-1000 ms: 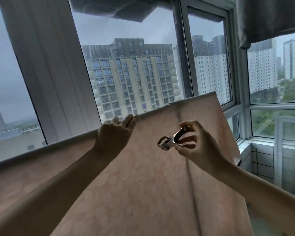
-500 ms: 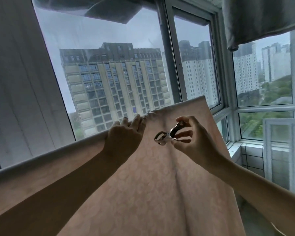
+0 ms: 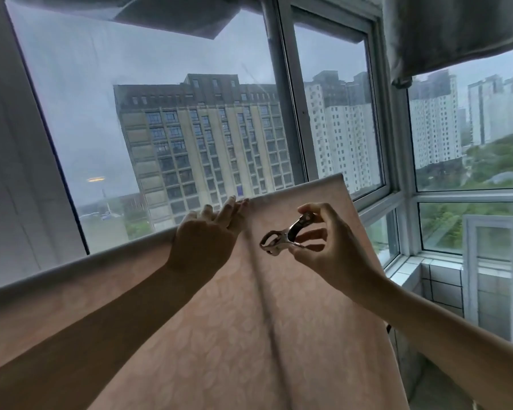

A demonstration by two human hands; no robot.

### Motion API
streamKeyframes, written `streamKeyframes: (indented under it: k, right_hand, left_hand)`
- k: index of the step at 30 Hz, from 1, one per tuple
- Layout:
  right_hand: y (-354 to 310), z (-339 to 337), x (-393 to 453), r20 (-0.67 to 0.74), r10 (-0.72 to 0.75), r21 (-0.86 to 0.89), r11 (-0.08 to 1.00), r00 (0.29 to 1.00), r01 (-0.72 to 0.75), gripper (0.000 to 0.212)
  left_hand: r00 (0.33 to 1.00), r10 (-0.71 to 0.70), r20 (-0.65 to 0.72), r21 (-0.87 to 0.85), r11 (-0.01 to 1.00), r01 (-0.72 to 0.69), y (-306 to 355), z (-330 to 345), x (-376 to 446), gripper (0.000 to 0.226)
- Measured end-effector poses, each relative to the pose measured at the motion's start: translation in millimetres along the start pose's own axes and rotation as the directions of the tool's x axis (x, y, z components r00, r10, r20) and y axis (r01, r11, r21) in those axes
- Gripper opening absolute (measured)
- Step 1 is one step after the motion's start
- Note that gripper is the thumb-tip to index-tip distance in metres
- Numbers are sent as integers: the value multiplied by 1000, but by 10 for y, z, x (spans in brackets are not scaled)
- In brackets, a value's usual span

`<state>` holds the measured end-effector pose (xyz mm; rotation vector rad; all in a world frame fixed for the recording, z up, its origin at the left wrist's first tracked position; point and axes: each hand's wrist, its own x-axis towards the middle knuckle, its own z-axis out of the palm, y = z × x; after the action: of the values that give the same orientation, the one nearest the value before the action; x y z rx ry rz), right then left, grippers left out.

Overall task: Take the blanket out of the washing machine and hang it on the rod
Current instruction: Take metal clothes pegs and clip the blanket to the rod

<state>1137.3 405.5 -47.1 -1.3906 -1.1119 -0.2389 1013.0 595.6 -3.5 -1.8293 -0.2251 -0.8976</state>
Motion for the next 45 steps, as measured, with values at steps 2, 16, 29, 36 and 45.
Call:
streamKeyframes:
  k: [2, 16, 29, 36, 45]
  right_hand:
    - [64, -102, 100, 17, -14, 4, 1000, 1000, 14, 58]
    - [640, -791, 645, 55, -58, -28, 998, 997, 60, 62]
    - [937, -1126, 1087, 54, -226, -150, 961, 973, 232, 64]
    - [957, -1205, 1372, 191, -343, -276, 880, 920, 386, 67]
    - [783, -1234, 1536, 340, -507, -574, 555, 792, 602, 72]
  left_hand:
    - [1000, -8, -20, 19, 1000, 8, 76, 39, 84, 48]
    - [977, -126, 171, -176, 972, 156, 448, 142, 866, 27]
    - [928, -56, 368, -368, 908, 201, 592, 276, 1364, 30]
    - [920, -102, 378, -384, 887, 256, 708, 316, 1466, 26]
    - [893, -175, 414, -384, 856, 346, 696, 321, 1472, 29]
